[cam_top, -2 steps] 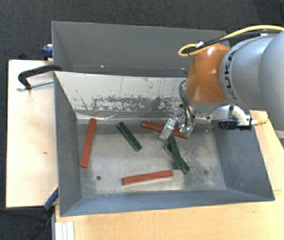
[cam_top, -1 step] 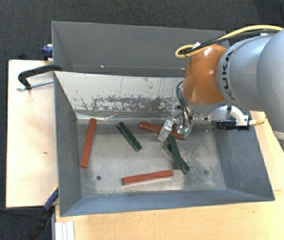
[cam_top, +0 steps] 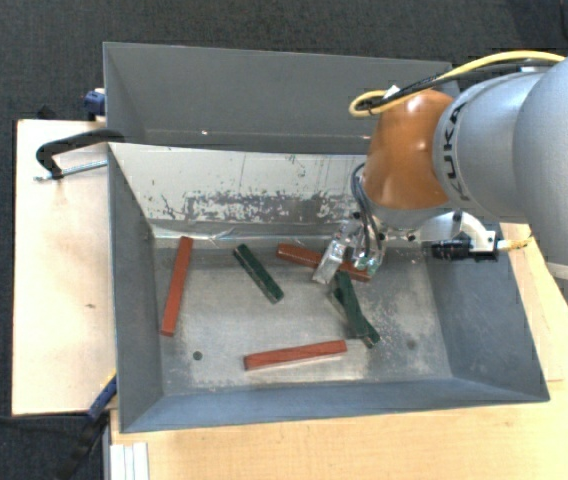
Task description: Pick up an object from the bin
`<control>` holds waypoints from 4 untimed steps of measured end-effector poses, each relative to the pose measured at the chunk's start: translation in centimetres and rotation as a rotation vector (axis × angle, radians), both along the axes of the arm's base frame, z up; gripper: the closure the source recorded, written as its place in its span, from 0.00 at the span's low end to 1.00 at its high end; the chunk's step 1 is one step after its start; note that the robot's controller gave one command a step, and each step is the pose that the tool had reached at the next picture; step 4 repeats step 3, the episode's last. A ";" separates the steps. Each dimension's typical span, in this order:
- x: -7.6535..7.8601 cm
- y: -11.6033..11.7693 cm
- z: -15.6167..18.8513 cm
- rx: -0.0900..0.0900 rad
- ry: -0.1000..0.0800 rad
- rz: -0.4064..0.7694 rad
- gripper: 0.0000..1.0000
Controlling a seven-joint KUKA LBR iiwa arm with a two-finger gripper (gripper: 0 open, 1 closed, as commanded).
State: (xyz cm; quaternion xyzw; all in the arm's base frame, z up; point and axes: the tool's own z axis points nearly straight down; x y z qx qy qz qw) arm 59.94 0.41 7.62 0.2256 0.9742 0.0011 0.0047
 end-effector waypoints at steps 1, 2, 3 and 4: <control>-0.4 1.2 5.3 0.001 0.011 0.012 1.00; -1.2 2.0 12.1 0.001 0.008 0.046 1.00; -1.7 -0.1 1.2 0.000 0.004 0.058 0.00; -1.7 -0.1 1.2 0.000 0.004 0.058 0.00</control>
Offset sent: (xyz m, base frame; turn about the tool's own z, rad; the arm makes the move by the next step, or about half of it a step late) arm -0.0314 0.0342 0.2456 -0.1161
